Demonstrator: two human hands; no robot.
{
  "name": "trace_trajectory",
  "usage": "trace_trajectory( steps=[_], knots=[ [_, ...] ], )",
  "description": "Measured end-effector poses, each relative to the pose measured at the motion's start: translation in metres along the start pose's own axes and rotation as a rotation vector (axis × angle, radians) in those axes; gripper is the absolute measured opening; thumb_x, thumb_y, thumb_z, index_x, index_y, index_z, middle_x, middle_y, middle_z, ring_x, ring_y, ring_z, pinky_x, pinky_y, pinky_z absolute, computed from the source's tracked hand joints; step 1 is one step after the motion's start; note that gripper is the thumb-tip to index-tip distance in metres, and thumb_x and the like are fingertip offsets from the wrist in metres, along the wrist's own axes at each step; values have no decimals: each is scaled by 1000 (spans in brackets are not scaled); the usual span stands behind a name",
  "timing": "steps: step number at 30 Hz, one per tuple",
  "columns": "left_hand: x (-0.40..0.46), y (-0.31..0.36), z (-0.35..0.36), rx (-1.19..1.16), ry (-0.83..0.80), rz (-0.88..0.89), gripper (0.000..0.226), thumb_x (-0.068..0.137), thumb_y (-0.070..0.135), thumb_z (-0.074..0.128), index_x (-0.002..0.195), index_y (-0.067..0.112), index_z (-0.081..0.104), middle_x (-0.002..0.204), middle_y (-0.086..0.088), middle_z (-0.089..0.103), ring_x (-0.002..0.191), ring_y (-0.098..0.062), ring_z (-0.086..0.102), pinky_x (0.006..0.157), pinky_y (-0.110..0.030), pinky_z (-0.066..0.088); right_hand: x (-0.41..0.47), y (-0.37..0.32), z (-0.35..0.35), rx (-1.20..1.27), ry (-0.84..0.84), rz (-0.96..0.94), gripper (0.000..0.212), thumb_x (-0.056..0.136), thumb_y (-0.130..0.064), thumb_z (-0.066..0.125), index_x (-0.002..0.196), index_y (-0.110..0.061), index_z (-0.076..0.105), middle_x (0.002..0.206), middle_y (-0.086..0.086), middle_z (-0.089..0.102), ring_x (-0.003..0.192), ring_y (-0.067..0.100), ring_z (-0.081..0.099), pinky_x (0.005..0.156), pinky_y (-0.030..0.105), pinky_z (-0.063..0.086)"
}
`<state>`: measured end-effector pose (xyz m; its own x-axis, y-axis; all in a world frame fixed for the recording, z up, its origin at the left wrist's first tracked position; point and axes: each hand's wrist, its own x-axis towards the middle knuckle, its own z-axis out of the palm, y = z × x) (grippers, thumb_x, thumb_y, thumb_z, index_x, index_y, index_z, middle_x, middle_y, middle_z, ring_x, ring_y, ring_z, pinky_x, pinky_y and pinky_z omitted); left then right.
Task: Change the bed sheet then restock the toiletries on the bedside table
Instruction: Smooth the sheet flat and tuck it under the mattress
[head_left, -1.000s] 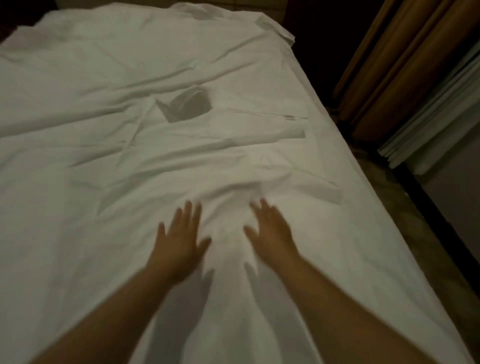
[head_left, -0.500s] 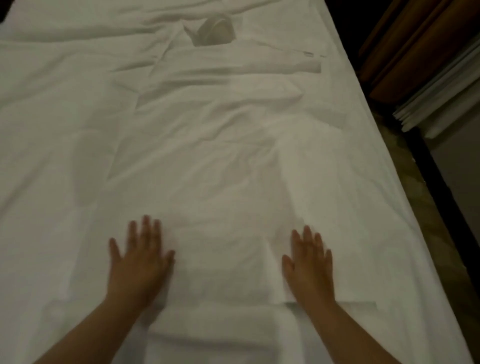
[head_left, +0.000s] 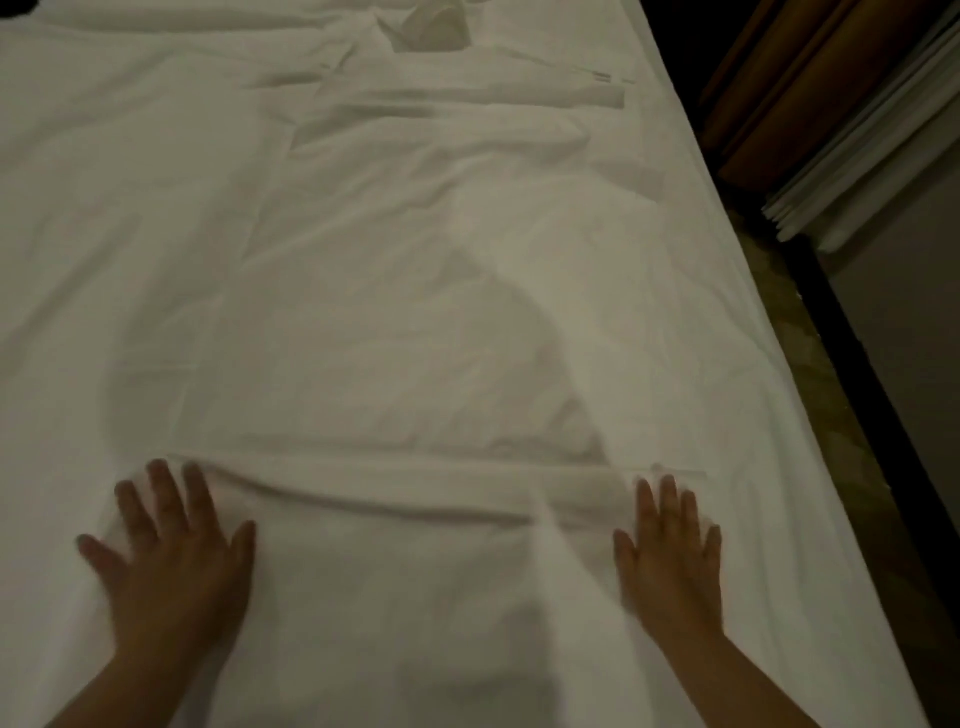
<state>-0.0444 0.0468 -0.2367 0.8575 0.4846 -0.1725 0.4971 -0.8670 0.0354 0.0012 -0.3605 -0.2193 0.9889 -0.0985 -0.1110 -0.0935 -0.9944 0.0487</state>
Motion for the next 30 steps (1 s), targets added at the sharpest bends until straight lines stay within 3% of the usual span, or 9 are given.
trace_trajectory(
  steps=[3, 6, 8, 13, 16, 20, 25, 27, 30],
  knots=[
    [-45, 8, 13, -9, 48, 419, 66, 96, 51, 18, 148, 11, 21, 157, -7, 15, 144, -29, 8, 108, -60, 6, -51, -29, 12, 50, 102, -151, 55, 99, -42, 12, 133, -9, 40, 137, 20, 50, 126, 35, 38, 106, 47, 20],
    [-94, 17, 20, 24, -19, 736, 61, 97, 51, 6, 152, 25, 10, 155, 0, 24, 147, -17, 3, 111, -48, 7, -112, -72, 16, 86, 46, -434, 49, 91, -41, 32, 133, -18, 41, 142, 6, 40, 130, 27, 35, 108, 38, 11],
    [-107, -5, 23, 43, -58, 691, 62, 97, 52, 6, 148, 22, 23, 147, -1, 41, 142, -24, 18, 108, -48, 13, -141, -74, 21, 102, -19, -441, 52, 86, -41, 37, 133, -19, 41, 142, 4, 44, 130, 24, 35, 108, 39, 16],
    [-138, -93, 19, 87, -111, 599, 66, 96, 55, 6, 139, 16, 38, 140, -5, 49, 131, -30, 32, 98, -51, 22, -189, -32, 14, 50, -188, -235, 60, 98, -49, 4, 136, -18, 39, 140, 8, 49, 131, 24, 31, 109, 33, 10],
    [-161, -117, 16, 108, -118, 519, 69, 96, 55, 10, 139, 11, 41, 142, -9, 46, 131, -34, 33, 98, -52, 23, -212, -11, 8, 36, -255, -165, 76, 87, -59, -3, 150, -22, 17, 156, 1, 11, 144, 18, 3, 115, 33, 4],
    [-194, -102, 6, -62, -203, 111, 67, 94, 42, 46, 151, 15, 21, 159, -6, 12, 145, -32, 9, 110, -57, 15, -236, -15, -3, 163, -320, 21, 85, 76, -59, -1, 150, -22, 17, 159, 6, 6, 146, 25, 7, 116, 37, 5],
    [-214, -100, 11, -766, -124, -777, 92, 80, 35, 72, 146, -3, 20, 150, -26, 22, 138, -42, 22, 114, -49, 22, -251, -37, -3, 294, -163, 63, 49, 94, -26, 50, 141, -13, 41, 151, 14, 31, 136, 33, 32, 111, 40, 24],
    [-227, -100, 15, -1249, -116, -1042, 82, 80, 46, 66, 140, 0, 35, 142, -24, 40, 130, -41, 40, 103, -43, 39, -254, -35, -5, 383, -159, 296, 49, 95, -27, 52, 141, -13, 40, 149, 12, 32, 133, 30, 32, 109, 37, 26],
    [-229, -84, -3, -1831, -193, -1266, 49, 95, 16, 55, 139, 2, 40, 138, -27, 45, 128, -41, 43, 92, -31, 38, -255, -18, -11, 722, -35, 893, 57, 89, -24, 62, 137, -3, 40, 138, 22, 43, 125, 36, 40, 103, 38, 33]
  ],
)
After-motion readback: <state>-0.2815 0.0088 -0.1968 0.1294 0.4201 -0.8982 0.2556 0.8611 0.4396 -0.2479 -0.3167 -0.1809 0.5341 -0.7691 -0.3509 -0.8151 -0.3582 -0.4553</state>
